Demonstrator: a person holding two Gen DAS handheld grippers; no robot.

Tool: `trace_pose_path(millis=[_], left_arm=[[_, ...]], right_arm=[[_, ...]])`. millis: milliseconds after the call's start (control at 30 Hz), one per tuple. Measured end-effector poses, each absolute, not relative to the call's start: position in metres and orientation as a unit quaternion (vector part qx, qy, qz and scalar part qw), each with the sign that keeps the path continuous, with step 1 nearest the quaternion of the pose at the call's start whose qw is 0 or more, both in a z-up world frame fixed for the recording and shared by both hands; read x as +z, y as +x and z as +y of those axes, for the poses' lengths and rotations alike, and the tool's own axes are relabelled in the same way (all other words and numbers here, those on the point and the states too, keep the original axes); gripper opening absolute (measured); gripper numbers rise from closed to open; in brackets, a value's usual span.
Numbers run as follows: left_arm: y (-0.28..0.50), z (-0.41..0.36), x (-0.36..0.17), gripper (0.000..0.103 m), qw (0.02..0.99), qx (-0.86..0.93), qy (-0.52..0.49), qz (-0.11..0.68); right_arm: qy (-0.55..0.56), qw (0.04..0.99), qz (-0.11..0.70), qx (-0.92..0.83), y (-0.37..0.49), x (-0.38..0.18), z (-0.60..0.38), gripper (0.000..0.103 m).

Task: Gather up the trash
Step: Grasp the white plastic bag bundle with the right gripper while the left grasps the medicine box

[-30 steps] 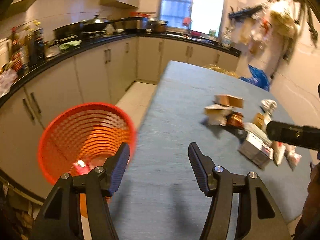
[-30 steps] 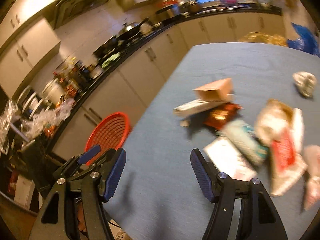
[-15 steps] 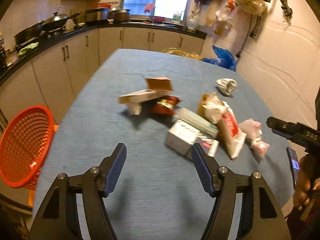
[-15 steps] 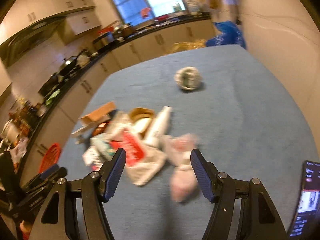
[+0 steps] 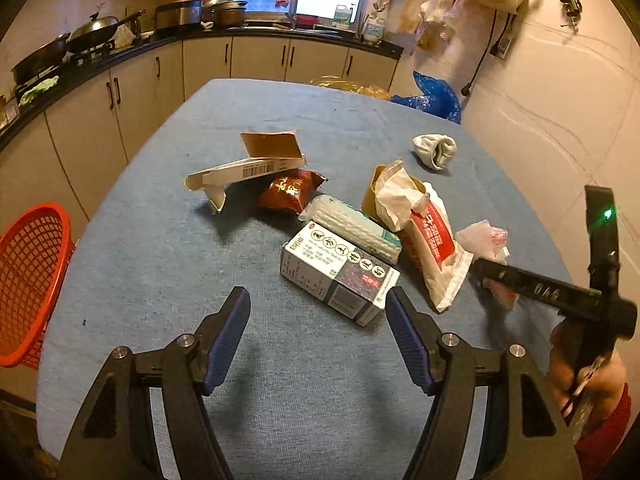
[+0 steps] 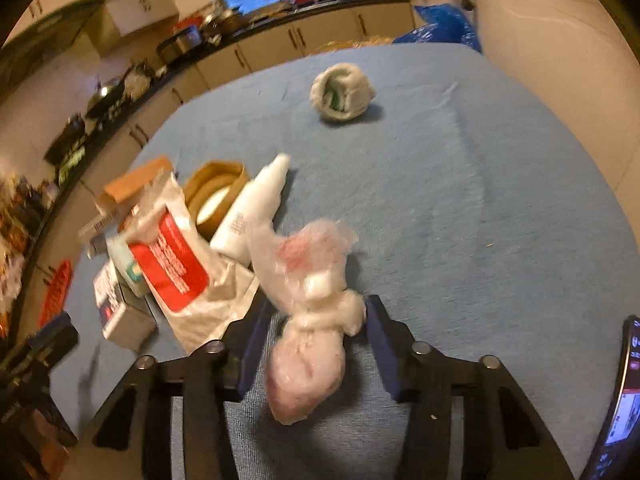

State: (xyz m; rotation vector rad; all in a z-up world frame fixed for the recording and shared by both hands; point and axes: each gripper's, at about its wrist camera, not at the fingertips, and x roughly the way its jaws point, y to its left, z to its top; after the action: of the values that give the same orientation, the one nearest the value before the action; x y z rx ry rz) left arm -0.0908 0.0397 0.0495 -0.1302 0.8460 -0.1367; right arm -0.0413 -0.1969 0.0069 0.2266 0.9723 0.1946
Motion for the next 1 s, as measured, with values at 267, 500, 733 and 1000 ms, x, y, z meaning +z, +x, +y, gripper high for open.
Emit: trace_pose_path(millis=[267, 500, 733, 1000], left_arm=[[-0.067, 0.034, 0.041, 0.073, 0.888, -0.054, -0.12, 0.441], [-0.041, 0.017, 0.027, 0.073, 0.868, -0.011, -0.138, 0.477], [-0.039, 0.011, 0.03, 0.064, 0.882, -0.005, -0.091, 0.463], [-0.055, 0.042, 0.039, 0.062, 0.884, 0.008, -0.052, 0.464]], right_arm=[[0.12, 0.883, 0.445, 0.095, -0.051, 0.01, -0.208, 0.043], [0.138, 0.889, 0.422, 0.113, -0.06, 0.023, -0.212, 0.043], [0.153, 0.89, 0.408, 0.135, -0.069, 0.031, -0.215, 0.044], [0.161, 0.89, 0.399, 0.151, -0.074, 0.036, -0.215, 0.044]])
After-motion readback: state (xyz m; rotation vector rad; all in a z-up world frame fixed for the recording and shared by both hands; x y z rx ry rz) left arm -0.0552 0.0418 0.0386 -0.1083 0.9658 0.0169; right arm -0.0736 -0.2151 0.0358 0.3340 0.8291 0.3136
